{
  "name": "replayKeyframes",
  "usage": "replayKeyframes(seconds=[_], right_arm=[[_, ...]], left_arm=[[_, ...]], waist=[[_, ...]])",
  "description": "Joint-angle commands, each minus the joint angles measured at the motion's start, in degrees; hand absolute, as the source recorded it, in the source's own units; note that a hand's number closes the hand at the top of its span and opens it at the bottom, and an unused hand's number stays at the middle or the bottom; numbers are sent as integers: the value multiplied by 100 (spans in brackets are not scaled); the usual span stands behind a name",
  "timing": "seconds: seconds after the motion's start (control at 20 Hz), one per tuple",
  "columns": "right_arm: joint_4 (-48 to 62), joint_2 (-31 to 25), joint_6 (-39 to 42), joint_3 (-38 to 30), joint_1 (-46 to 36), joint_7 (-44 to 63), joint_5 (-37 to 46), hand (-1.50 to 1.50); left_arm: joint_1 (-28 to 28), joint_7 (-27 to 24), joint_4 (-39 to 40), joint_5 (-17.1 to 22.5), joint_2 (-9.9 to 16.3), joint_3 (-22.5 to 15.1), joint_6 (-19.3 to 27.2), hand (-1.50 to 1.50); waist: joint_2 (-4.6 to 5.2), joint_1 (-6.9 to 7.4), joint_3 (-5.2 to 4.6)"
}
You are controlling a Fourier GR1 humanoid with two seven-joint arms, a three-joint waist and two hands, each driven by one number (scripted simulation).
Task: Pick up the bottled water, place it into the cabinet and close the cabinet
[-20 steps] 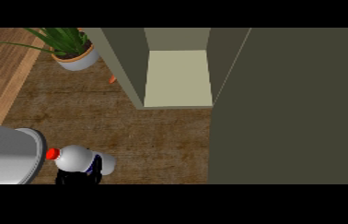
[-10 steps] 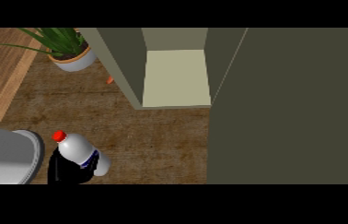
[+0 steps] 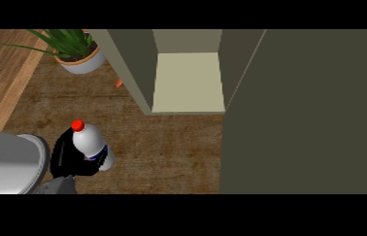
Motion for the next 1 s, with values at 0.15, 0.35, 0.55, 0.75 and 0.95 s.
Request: replayKeyframes(seconds=[0.15, 0.35, 0.55, 0.75, 0.95], right_arm=[[-1032, -185, -180, -417, 296, 430, -968, -150], [-1054, -70, -123, -327, 333, 220, -784, -150], [-1031, -21, -54, -188, 431, 248, -625, -150], [-1090, -51, -127, -259, 455, 276, -888, -150], [-913, -170, -132, -254, 130, 274, -820, -150]], left_arm=[[-143, 641, -1061, -284, -354, -434, 700, 150], [-263, 1412, -1682, -305, -637, -704, 1159, 150], [-334, 1682, -2258, -610, -982, -945, 1910, 150], [-548, 1807, -2316, -1011, -1342, -1220, 2473, 150], [-1070, 2174, -2315, -1024, -1478, -1377, 3036, 150]], waist=[[-29, 55, 11], [-47, 49, 12], [-32, 48, 9], [-17, 9, 4], [-6, 5, 5]])
